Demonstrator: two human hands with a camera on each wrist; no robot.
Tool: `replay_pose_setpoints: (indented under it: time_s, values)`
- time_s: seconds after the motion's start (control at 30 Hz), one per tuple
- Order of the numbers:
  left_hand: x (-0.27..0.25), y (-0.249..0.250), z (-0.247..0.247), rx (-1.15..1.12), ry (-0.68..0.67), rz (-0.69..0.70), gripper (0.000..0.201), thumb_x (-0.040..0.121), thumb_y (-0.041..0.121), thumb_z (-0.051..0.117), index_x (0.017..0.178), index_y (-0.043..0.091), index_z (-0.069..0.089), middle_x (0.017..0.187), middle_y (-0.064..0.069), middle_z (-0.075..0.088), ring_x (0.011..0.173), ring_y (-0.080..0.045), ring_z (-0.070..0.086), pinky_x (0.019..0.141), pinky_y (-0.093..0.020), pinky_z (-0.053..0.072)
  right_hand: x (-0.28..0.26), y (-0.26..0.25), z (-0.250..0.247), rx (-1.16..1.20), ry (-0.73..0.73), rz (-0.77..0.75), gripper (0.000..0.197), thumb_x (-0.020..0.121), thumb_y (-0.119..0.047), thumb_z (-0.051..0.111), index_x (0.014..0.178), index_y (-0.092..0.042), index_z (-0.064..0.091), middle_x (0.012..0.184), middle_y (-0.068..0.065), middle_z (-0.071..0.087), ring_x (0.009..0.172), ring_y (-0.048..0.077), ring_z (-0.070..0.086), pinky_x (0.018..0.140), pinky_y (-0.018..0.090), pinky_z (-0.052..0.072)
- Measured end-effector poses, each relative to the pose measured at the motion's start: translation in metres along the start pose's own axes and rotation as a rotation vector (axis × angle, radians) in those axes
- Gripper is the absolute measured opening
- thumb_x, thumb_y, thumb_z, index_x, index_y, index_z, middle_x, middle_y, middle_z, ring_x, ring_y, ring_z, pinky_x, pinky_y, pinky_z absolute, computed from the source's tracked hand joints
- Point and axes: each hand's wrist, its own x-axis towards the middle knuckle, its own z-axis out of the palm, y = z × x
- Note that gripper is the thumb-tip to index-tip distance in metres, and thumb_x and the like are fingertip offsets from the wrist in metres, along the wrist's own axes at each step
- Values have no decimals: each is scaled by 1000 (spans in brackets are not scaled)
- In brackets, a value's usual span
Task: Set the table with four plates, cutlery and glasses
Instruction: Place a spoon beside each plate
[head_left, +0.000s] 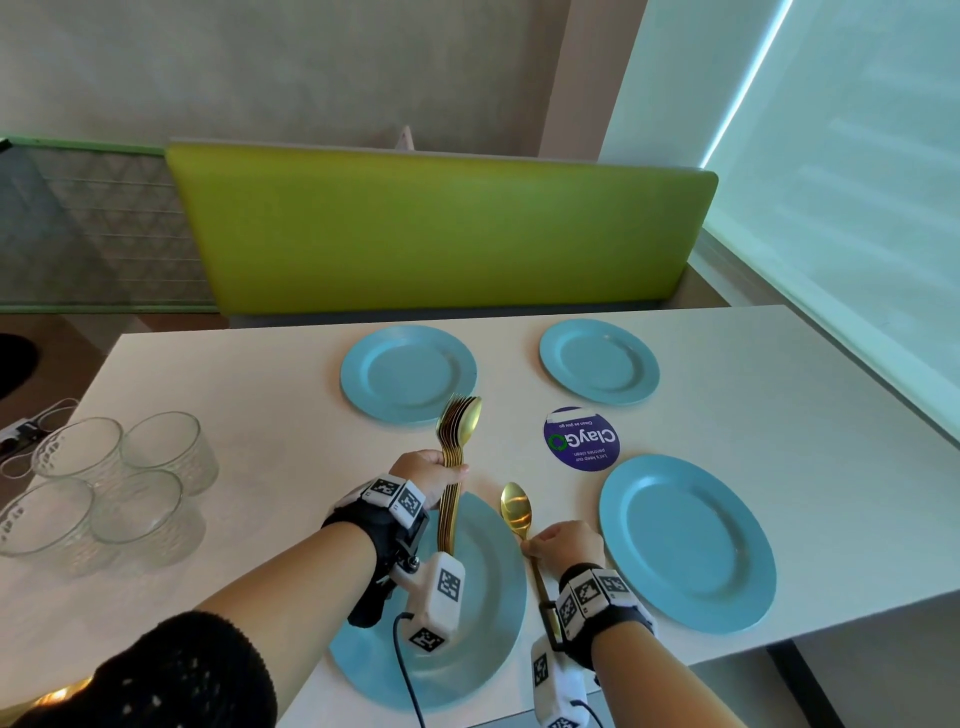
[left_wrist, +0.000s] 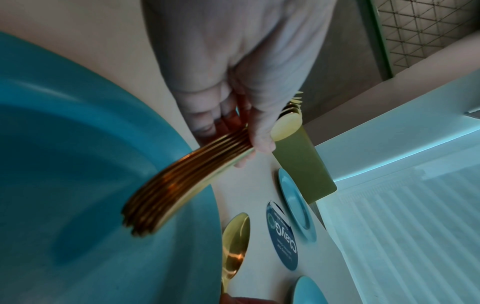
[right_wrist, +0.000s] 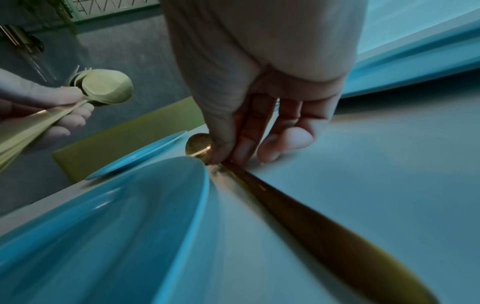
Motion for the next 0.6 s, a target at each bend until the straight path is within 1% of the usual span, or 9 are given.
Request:
replay_pose_setpoints:
  time_s: [0.03,0.07,0.13,0.23,0.37,0.43,0.47,0.53,0.6]
  values:
    - [0,0,0,-2,0,3,19,81,9,71,64,13,63,61,-5,66,62,-22,63,87,-43,55,0,0,0,14,-1,4,16,79,-31,71,76,-16,74,81,7,65,91,24,65,82,27,52]
    - [1,-1,0,0,0,6,19,81,9,71,64,13,63,61,-5,66,62,-22,63,87,-42,55,-1,0,0,35,-3,7,16,78,-30,72,67,-18,69,79,6,64,86,23,63,80,27,52]
    - [2,-2,0,8,0,-3,19,81,10,72,64,13,64,59,-4,66,65,-24,64,87,-42,56,-1,0,1,75,13,22,28,77,-30,74,55,-24,57,77,4,62,77,20,58,70,24,47]
    - [2,-4,-1,15,-12,-7,17,80,11,72,65,13,64,61,-4,67,70,-25,65,88,-43,56,-1,1,1,93,27,21,30,78,-31,73,54,-25,55,75,3,62,74,18,55,65,21,41]
    - [2,-2,-2,4,-22,-9,17,81,12,72,65,14,64,60,-3,68,70,-24,65,88,-42,55,-4,-1,2,123,31,31,29,76,-32,74,55,-22,56,70,2,60,70,18,52,63,23,41]
    - [3,-1,-3,-19,-24,-7,18,82,10,70,66,13,63,64,-5,67,70,-25,64,89,-41,55,-6,-3,0,113,39,35,25,78,-31,71,59,-16,63,71,7,61,70,22,53,66,29,48]
    - [4,0,-3,-25,-26,-9,18,82,9,70,66,12,63,67,-6,66,71,-25,64,89,-40,55,-7,-3,-1,105,42,35,24,79,-30,70,62,-14,66,74,10,64,73,25,56,72,32,52]
    - [5,2,-3,-31,-33,-16,18,82,9,70,66,12,63,69,-7,66,71,-25,63,89,-40,55,-5,-2,-6,82,50,23,29,82,-32,68,59,-17,61,84,11,70,85,26,63,81,32,52]
    - [8,2,-3,-34,-40,-17,18,81,8,71,65,12,63,69,-7,65,72,-25,63,89,-41,55,-2,-3,-12,88,55,21,31,84,-34,67,58,-22,56,91,8,72,87,23,63,83,30,51]
